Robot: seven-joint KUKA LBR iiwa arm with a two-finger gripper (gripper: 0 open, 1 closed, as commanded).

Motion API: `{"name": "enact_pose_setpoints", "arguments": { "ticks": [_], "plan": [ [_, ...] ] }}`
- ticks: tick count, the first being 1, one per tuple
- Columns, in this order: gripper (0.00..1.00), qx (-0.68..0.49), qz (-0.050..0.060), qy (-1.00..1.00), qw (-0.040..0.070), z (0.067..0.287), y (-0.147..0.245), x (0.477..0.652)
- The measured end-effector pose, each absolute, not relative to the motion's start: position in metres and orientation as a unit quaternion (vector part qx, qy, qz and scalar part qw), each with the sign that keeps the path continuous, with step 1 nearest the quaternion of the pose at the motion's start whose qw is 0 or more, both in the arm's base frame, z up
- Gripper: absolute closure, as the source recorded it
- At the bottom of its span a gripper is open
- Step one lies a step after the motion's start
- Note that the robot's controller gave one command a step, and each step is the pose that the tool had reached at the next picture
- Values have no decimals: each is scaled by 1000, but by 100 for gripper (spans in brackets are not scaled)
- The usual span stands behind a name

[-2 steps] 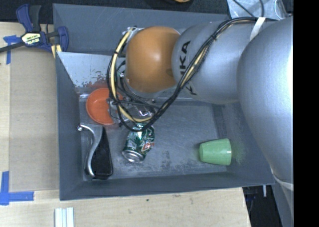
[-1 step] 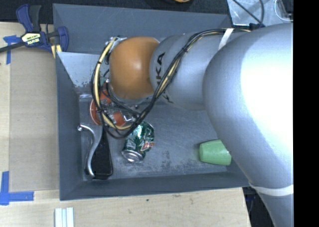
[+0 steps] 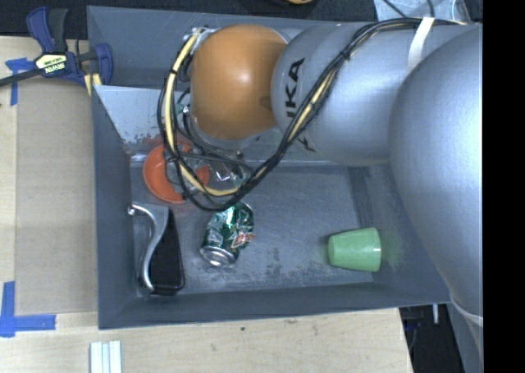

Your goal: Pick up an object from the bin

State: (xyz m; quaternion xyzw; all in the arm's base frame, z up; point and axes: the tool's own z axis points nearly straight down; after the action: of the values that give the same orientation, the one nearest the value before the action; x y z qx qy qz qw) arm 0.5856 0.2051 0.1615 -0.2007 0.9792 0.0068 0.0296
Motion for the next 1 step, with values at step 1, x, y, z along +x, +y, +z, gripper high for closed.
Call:
{"name": "enact_pose_setpoints", "arguments": {
  "ticks": [1],
  "plan": [
    [100, -196, 7, 980, 36, 105, 211, 610]
  ]
}}
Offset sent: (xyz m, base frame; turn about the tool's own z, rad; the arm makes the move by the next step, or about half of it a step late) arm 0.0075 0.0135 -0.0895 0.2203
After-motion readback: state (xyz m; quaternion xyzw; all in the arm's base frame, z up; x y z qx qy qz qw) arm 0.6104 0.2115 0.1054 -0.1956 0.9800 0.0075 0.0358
